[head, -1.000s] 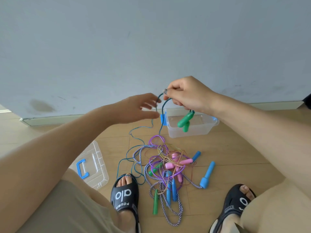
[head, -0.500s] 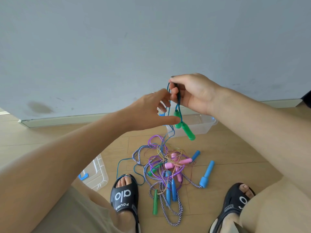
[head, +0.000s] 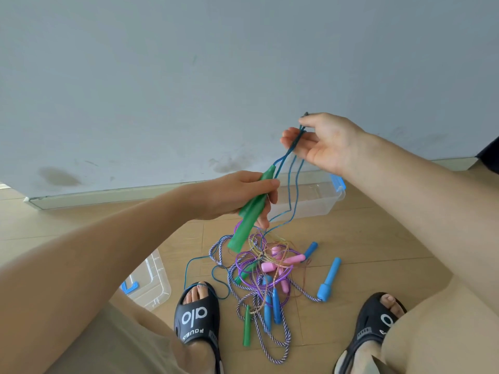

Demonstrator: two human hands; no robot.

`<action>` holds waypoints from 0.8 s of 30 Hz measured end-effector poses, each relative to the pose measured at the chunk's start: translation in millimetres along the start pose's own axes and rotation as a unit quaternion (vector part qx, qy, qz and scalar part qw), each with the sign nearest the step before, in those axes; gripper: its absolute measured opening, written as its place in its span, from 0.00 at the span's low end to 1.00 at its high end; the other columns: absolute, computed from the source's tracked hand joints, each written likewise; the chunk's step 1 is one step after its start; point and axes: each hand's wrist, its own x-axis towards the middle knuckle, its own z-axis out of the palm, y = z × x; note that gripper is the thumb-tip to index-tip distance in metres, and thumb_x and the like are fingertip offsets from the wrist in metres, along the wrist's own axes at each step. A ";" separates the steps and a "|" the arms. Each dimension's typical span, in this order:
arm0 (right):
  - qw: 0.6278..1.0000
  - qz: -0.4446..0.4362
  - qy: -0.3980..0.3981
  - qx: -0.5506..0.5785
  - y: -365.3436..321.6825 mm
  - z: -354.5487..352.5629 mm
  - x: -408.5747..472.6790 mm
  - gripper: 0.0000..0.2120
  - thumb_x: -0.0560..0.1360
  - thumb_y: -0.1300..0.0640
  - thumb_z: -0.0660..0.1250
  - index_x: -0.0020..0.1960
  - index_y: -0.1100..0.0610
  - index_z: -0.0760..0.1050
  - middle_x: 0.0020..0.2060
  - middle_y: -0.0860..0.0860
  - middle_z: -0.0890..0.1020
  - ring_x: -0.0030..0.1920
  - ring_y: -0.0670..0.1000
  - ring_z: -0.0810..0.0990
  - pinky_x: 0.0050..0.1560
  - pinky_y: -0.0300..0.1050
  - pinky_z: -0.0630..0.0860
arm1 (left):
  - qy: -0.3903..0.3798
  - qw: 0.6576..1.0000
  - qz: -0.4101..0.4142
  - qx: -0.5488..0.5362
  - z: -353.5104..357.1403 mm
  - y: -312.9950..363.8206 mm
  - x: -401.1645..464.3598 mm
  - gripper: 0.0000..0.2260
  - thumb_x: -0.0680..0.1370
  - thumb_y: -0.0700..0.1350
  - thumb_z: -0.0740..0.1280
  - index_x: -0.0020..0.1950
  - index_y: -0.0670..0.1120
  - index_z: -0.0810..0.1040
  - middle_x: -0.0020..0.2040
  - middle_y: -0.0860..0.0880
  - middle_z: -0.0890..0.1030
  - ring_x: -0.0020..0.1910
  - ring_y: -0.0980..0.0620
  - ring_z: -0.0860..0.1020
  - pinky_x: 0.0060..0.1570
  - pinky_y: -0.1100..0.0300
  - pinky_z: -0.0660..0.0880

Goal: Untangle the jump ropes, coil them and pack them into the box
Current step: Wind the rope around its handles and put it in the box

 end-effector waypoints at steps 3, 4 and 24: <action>1.000 0.004 0.021 -0.016 -5.3 -8.3 5.0 0.04 0.82 0.65 0.59 0.56 0.61 0.70 0.51 0.64 0.78 0.44 0.59 0.83 0.38 0.54 0.85 | -0.011 0.999 -0.024 -0.032 -4.0 -0.3 -3.5 0.14 0.83 0.53 0.61 0.50 0.42 0.76 0.40 0.44 0.79 0.38 0.43 0.82 0.43 0.56 0.78; 1.000 0.005 0.022 -0.014 -6.6 -10.2 5.6 0.04 0.82 0.65 0.59 0.56 0.61 0.70 0.53 0.64 0.77 0.44 0.59 0.83 0.39 0.55 0.84 | -0.018 0.999 -0.028 -0.036 -5.2 -0.8 -3.9 0.14 0.83 0.52 0.61 0.50 0.42 0.76 0.41 0.44 0.80 0.39 0.43 0.82 0.46 0.54 0.79; 0.810 -0.140 -0.197 -0.534 21.5 -7.1 -11.6 0.17 0.83 0.50 0.56 0.56 0.57 0.81 0.54 0.52 0.84 0.59 0.50 0.79 0.64 0.44 0.70 | 0.029 0.998 0.011 0.053 -23.7 4.1 -12.4 0.15 0.80 0.50 0.68 0.53 0.37 0.81 0.38 0.46 0.77 0.29 0.51 0.71 0.32 0.60 0.70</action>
